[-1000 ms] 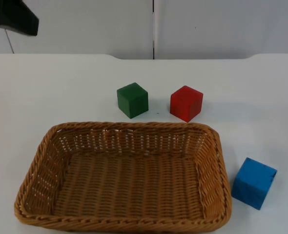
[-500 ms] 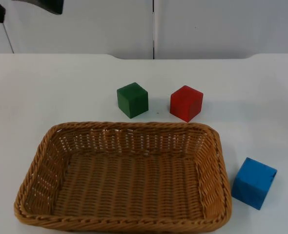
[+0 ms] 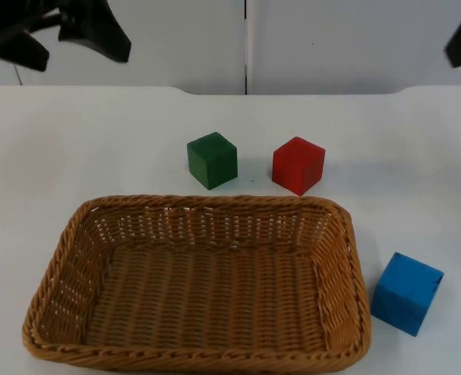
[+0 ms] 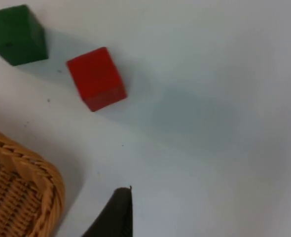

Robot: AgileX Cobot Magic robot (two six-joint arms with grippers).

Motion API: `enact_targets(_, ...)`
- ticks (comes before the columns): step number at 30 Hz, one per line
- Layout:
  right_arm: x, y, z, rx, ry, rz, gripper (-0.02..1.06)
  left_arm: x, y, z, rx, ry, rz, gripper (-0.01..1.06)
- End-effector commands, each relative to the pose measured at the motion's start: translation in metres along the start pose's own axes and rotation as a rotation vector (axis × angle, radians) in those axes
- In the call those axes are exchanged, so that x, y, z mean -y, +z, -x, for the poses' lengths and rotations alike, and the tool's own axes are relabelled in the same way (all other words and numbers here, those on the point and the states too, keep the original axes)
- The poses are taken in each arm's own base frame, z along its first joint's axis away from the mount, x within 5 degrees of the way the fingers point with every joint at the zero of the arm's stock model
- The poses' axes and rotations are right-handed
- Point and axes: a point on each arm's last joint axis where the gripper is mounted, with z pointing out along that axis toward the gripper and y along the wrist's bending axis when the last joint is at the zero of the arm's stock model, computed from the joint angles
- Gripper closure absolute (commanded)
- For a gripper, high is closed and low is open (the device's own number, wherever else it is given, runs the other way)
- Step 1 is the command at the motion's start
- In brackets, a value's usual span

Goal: Pick up one cube with each hand and place exactly two cubes into the same basket, leaving the remaining cube outside.

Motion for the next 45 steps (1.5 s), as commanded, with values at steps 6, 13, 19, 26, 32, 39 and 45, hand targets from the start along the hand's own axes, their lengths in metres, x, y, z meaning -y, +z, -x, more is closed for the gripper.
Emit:
enact_targets(6,-0.04,0.042,0.013,-0.053,-0.183,0.087,-0.01,-0.001,0.028,0.001,0.025,0.064,-0.044,0.0)
enact_targets(13,-0.059,0.069,0.01,-0.087,-0.289,0.124,-0.01,0.013,0.057,0.0,0.001,0.155,-0.053,0.0)
enact_targets(19,-0.061,0.089,0.007,-0.087,-0.336,0.125,-0.01,0.022,0.083,0.002,-0.023,0.21,-0.067,0.0)
enact_targets(26,-0.06,0.109,0.007,-0.045,-0.405,0.102,-0.01,0.024,0.111,0.005,-0.047,0.247,-0.084,0.0)
enact_targets(32,-0.06,0.129,0.003,-0.028,-0.42,0.11,-0.01,0.019,0.136,0.008,-0.062,0.291,-0.091,0.0)
enact_targets(39,-0.061,0.153,0.015,-0.037,-0.414,0.13,-0.01,0.011,0.159,0.014,-0.062,0.296,-0.09,0.0)
enact_targets(45,-0.061,0.179,0.023,-0.057,-0.417,0.146,-0.01,0.007,0.17,0.013,-0.065,0.341,-0.095,0.0)
